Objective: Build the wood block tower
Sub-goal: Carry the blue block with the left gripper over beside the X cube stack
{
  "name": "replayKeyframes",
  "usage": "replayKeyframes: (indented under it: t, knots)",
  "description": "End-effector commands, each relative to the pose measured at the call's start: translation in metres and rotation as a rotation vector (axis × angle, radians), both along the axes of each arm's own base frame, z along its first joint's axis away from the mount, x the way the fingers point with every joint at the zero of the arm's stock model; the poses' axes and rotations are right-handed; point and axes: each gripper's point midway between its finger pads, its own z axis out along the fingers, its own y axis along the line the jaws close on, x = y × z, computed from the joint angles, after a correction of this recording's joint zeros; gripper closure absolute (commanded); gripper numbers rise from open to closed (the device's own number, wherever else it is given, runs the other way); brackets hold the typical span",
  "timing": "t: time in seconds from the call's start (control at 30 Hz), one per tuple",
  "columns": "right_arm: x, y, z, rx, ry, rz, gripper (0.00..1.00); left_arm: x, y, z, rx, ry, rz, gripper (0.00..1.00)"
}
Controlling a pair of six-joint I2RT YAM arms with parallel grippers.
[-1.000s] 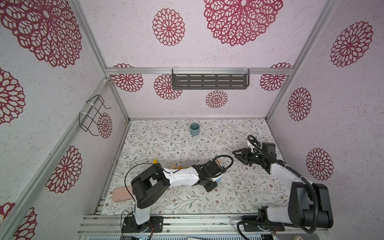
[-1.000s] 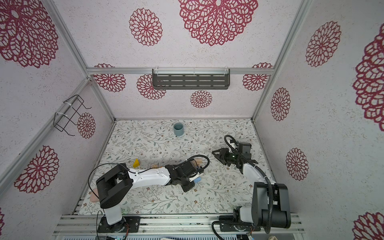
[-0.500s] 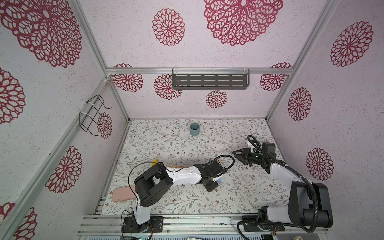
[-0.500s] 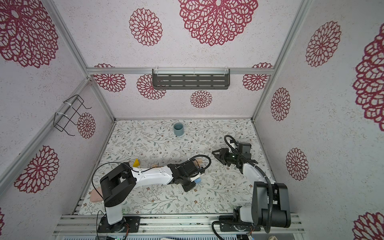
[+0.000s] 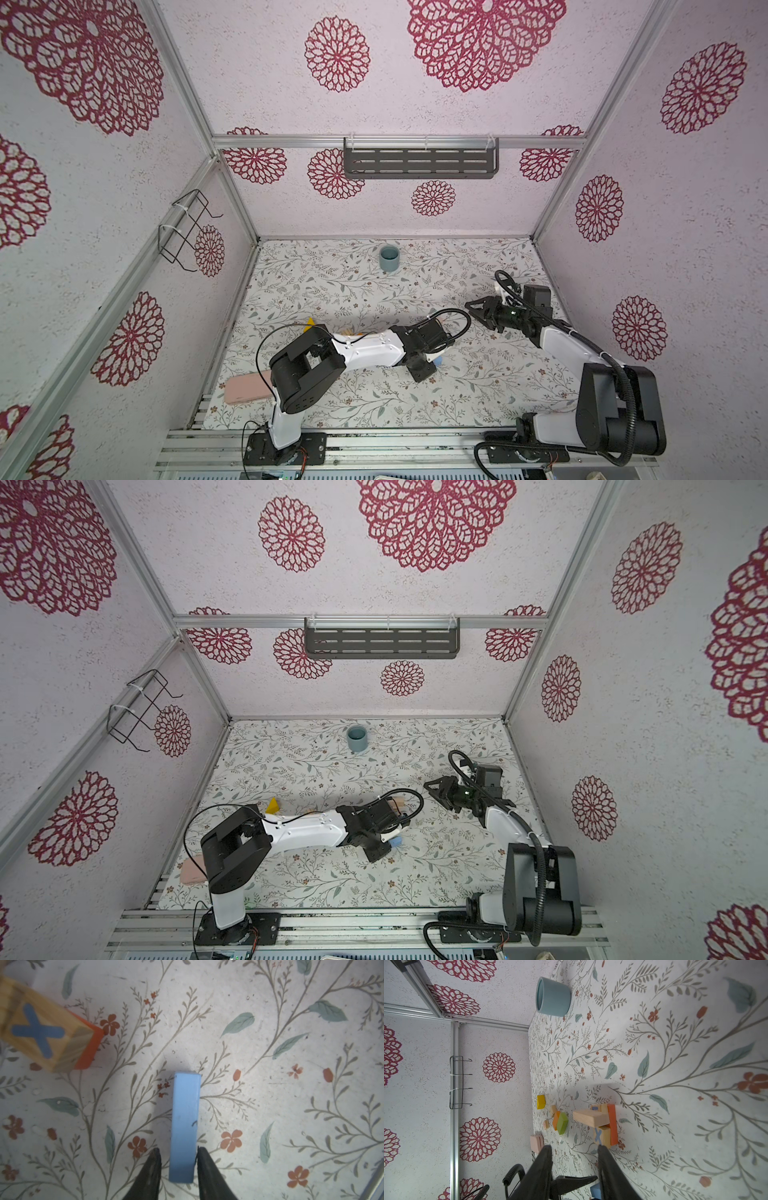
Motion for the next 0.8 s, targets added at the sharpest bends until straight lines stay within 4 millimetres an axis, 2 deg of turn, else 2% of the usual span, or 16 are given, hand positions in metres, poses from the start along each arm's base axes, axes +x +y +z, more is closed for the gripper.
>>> replayKeyframes:
  t: [0.0, 0.07, 0.3, 0.53, 0.67, 0.77]
  knots:
    - [0.004, 0.0, 0.007, -0.005, -0.056, 0.018, 0.6, -0.001, -0.009, 0.009, -0.028, 0.001, -0.02, 0.73]
    - [0.004, 0.001, 0.007, -0.002, -0.057, 0.021, 0.6, -0.001, -0.011, 0.012, -0.046, 0.005, -0.021, 0.76]
    - [0.003, 0.001, 0.007, 0.002, -0.053, 0.022, 0.6, 0.0, -0.011, 0.012, -0.049, 0.01, -0.018, 0.77]
    - [0.002, 0.001, 0.005, 0.0, -0.05, 0.021, 0.61, 0.003, -0.012, 0.015, -0.057, 0.003, -0.014, 0.87]
    - [0.003, 0.001, 0.007, 0.001, -0.052, 0.021, 0.61, 0.005, -0.01, 0.022, -0.054, -0.016, -0.02, 0.91]
    - [0.003, 0.001, 0.007, 0.004, -0.054, 0.019, 0.61, 0.01, -0.01, 0.037, -0.083, -0.024, -0.022, 0.91]
